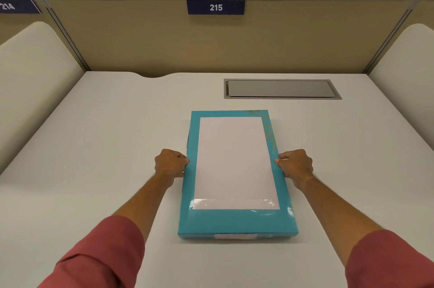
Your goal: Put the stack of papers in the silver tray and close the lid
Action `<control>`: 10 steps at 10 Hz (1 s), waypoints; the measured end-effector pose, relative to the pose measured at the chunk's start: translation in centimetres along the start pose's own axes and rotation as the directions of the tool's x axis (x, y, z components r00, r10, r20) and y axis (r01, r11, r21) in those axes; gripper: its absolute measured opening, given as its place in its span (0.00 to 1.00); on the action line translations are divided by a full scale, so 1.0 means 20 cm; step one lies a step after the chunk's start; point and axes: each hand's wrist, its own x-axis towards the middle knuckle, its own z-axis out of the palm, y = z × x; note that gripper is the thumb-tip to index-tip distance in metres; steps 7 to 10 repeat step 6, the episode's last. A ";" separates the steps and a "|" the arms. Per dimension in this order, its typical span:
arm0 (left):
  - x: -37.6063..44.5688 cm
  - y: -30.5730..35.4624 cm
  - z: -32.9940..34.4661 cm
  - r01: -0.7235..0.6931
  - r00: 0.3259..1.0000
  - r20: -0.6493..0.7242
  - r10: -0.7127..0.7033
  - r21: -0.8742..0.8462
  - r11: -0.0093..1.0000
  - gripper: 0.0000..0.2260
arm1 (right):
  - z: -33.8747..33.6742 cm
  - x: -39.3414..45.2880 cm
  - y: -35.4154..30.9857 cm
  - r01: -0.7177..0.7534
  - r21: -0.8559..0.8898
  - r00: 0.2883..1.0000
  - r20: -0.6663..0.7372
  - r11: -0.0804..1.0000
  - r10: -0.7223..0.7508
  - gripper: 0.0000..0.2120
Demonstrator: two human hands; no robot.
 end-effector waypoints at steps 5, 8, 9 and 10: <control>-0.10 0.03 0.00 -0.278 0.952 -0.002 0.305 0.404 0.871 0.14 | 0.00 -0.11 -0.06 0.120 -0.146 0.990 -0.050 0.982 -0.128 0.22; -0.14 0.05 0.00 -0.376 0.903 0.005 0.429 0.493 0.785 0.21 | 0.00 -0.15 -0.09 0.224 -0.169 0.970 -0.059 0.960 -0.236 0.25; -0.14 0.05 0.00 -0.376 0.903 0.005 0.429 0.493 0.785 0.21 | 0.00 -0.15 -0.09 0.224 -0.169 0.970 -0.059 0.960 -0.236 0.25; -0.14 0.05 0.00 -0.376 0.903 0.005 0.429 0.493 0.785 0.21 | 0.00 -0.15 -0.09 0.224 -0.169 0.970 -0.059 0.960 -0.236 0.25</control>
